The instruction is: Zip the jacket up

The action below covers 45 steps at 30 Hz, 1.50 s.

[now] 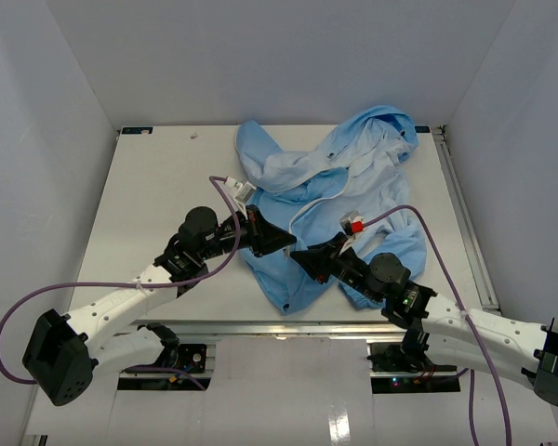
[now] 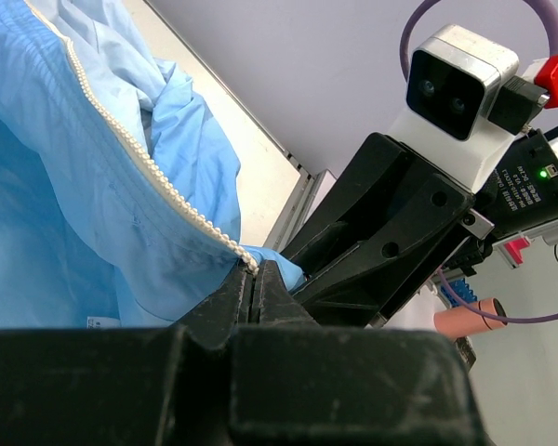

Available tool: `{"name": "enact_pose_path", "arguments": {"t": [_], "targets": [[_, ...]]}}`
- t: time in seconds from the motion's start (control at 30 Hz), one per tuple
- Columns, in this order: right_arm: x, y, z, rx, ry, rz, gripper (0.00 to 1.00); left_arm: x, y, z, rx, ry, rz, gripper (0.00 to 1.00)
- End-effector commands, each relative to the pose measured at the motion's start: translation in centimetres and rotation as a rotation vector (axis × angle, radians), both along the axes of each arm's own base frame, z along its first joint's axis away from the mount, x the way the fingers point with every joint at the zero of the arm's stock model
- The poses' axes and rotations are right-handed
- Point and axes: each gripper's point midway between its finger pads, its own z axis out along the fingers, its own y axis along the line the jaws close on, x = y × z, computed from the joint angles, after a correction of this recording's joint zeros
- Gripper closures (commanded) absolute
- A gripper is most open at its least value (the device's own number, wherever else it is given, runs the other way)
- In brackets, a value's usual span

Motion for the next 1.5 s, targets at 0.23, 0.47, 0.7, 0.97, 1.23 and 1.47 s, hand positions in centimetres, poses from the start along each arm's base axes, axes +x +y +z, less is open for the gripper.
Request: {"name": "enact_pose_path", "arguments": {"t": [0.23, 0.47, 0.7, 0.97, 1.23, 1.47], "targets": [[-0.4, 0.3, 2.0, 0.071, -0.062, 0.023, 0.82, -0.7, 0.0, 1.5, -0.049, -0.049, -0.035, 1.0], [-0.6, 0.6, 1.1, 0.045, -0.096, 0.047, 0.92, -0.5, 0.2, 1.2, -0.027, -0.055, -0.02, 0.83], [-0.3, -2.1, -2.2, 0.025, -0.132, -0.034, 0.92, 2.2, 2.4, -0.4, 0.102, -0.036, 0.17, 0.42], [0.5, -6.1, -5.2, 0.085, -0.11, -0.186, 0.92, 12.0, 7.0, -2.3, 0.284, 0.036, 0.49, 0.38], [1.7, -8.7, -5.7, 0.105, -0.121, -0.319, 0.92, 29.2, 12.4, -6.6, 0.284, 0.151, 0.531, 0.34], [2.4, -9.5, -5.3, 0.082, -0.137, -0.374, 0.92, 37.0, 9.2, -9.2, 0.209, 0.133, 0.38, 0.28]]}}
